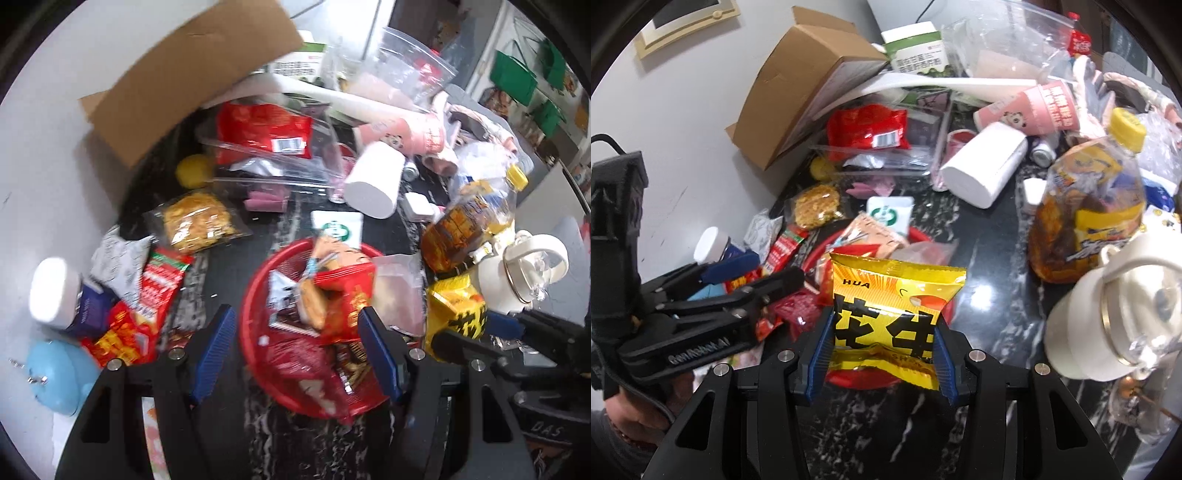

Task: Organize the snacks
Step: 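Open both grippers to drop the red and yellow packets into the basket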

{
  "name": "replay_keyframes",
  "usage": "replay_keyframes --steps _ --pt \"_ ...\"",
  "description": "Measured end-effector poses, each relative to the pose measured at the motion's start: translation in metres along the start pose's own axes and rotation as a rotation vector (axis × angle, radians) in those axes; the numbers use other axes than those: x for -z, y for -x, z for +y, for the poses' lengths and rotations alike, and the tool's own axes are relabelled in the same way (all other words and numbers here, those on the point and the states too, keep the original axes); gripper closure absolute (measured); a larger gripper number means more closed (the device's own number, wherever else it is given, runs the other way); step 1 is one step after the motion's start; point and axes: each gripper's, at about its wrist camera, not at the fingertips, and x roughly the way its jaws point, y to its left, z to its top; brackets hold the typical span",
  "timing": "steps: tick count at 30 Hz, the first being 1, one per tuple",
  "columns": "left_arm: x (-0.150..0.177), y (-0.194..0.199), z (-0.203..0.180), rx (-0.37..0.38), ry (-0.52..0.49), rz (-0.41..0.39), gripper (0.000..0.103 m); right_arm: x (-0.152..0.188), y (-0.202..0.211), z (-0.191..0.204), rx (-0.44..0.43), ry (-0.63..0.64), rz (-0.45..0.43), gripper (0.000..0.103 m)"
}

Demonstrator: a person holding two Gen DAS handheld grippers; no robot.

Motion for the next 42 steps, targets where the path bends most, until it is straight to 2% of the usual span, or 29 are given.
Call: replay_keyframes --steps 6,11,17,28,32,42 --pt "0.014 0.009 0.016 -0.049 0.007 -0.004 0.036 0.016 -0.026 0.014 -0.047 0.02 0.04 0.055" --pt "0.023 0.008 0.025 -0.06 0.037 0.011 0.036 0.02 -0.038 0.027 -0.031 0.085 0.002 0.055" --pt "0.032 0.003 0.028 -0.052 0.056 0.038 0.036 0.026 -0.055 0.031 -0.012 0.13 0.012 0.055" --pt "0.042 -0.004 0.025 -0.049 0.067 0.078 0.036 0.028 -0.061 0.028 0.009 0.146 0.031 0.051" --pt "0.043 -0.004 0.025 -0.049 0.069 0.08 0.036 0.028 -0.059 0.027 0.025 0.147 0.036 0.042" --pt "0.043 0.001 0.023 -0.046 0.066 0.073 0.036 0.027 -0.051 0.028 0.025 0.141 0.04 0.042"
